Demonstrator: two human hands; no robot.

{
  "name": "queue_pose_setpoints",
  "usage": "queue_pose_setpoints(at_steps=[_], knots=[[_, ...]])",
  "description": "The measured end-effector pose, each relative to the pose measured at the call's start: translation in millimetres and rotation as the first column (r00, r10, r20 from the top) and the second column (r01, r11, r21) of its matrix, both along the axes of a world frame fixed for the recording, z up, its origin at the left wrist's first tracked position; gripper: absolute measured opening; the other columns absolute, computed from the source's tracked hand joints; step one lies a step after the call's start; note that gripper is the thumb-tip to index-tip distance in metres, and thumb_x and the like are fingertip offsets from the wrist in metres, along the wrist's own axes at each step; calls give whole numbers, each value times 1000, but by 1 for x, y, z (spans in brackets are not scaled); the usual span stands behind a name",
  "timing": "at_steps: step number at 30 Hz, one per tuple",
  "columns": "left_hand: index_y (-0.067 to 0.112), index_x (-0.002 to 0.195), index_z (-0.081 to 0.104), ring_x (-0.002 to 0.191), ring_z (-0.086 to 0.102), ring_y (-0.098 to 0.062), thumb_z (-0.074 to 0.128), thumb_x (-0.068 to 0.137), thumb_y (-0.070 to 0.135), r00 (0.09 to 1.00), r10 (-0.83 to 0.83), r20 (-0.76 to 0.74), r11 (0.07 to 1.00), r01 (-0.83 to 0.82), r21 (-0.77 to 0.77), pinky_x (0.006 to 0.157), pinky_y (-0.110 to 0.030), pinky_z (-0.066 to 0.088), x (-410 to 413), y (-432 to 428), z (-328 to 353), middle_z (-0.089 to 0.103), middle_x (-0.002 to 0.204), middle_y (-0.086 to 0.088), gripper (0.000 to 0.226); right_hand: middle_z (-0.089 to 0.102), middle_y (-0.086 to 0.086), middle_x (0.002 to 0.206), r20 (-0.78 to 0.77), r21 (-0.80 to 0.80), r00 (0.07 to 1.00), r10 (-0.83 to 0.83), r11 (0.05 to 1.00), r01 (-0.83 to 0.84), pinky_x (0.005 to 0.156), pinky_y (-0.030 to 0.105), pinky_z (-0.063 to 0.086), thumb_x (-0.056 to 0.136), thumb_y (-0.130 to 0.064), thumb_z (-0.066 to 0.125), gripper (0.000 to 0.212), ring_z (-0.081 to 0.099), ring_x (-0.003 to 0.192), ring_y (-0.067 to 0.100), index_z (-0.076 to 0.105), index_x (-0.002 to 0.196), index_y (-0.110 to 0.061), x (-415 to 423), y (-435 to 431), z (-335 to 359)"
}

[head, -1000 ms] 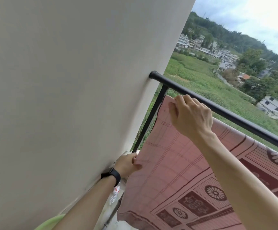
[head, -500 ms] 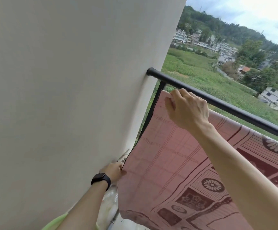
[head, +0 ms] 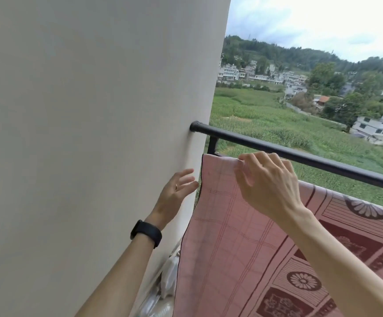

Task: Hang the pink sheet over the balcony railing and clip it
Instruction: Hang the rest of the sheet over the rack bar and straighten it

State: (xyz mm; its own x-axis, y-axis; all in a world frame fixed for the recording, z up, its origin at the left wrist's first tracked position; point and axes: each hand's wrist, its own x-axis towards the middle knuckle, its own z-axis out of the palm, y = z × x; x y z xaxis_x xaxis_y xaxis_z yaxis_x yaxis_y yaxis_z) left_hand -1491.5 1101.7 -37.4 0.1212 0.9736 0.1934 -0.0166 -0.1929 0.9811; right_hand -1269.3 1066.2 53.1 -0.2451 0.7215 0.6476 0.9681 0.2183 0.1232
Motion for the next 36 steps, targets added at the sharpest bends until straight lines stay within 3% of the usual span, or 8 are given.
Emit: queue_pose_setpoints(at_steps=[3,6,13,16,19,23,30,36], knots=[[32,136,49,116,54,2,68,89,44,994,18,-107,992,-4,126,95,-19,44,14,14,37,56,123,19,52,69,-1,115,-17,-10,996,-85,996,85,89,43,45,101,-44,43,34,65,99,26,55,128,-28,20,-14,-11],[19,106,70,93,66,-3,71,89,35,977,171,-128,965,-140,220,86,-19,51,30,25,57,71,96,10,24,70,-1,105,-10,7,987,-160,987,160,85,41,42,104,-47,33,36,65,89,27,54,128,-31,31,-15,-16],[22,96,70,84,65,-11,66,91,43,937,299,-180,937,-252,244,72,-18,51,59,44,77,69,85,8,21,54,-5,60,-36,-215,985,-171,963,160,52,24,34,99,-66,13,63,51,49,12,50,72,-23,48,-6,17],[24,108,60,99,64,-15,57,96,40,895,389,-221,899,-315,304,87,-31,52,72,30,75,66,103,6,21,64,-3,78,-92,-110,984,-150,984,140,68,32,43,100,-62,26,58,60,70,17,63,83,-21,59,-14,14],[20,127,51,119,50,-20,50,96,35,749,617,-241,677,-349,647,101,-37,40,85,4,63,56,130,-2,35,70,1,112,-124,139,969,-215,963,232,101,45,35,97,-54,41,45,59,106,24,70,107,-21,82,-36,-8],[19,133,54,134,42,-25,45,98,38,571,705,-420,520,-13,854,115,-46,25,109,-2,46,52,141,-4,41,66,6,123,-200,124,919,-341,921,369,112,50,26,98,-59,40,51,55,118,28,64,120,-20,122,-48,-27],[11,114,61,114,51,-34,33,103,33,512,740,-436,498,18,867,110,-51,29,115,13,38,59,117,-11,37,65,-1,83,-160,250,928,-336,896,368,83,39,36,102,-55,36,47,58,79,24,66,93,-20,134,-49,-38],[14,65,54,61,54,-31,29,101,39,464,720,-516,573,22,819,77,-41,44,117,28,73,51,60,-3,50,39,-7,43,-114,-110,931,-346,936,334,48,20,32,97,-70,14,77,38,37,13,46,51,-17,148,-39,5]])
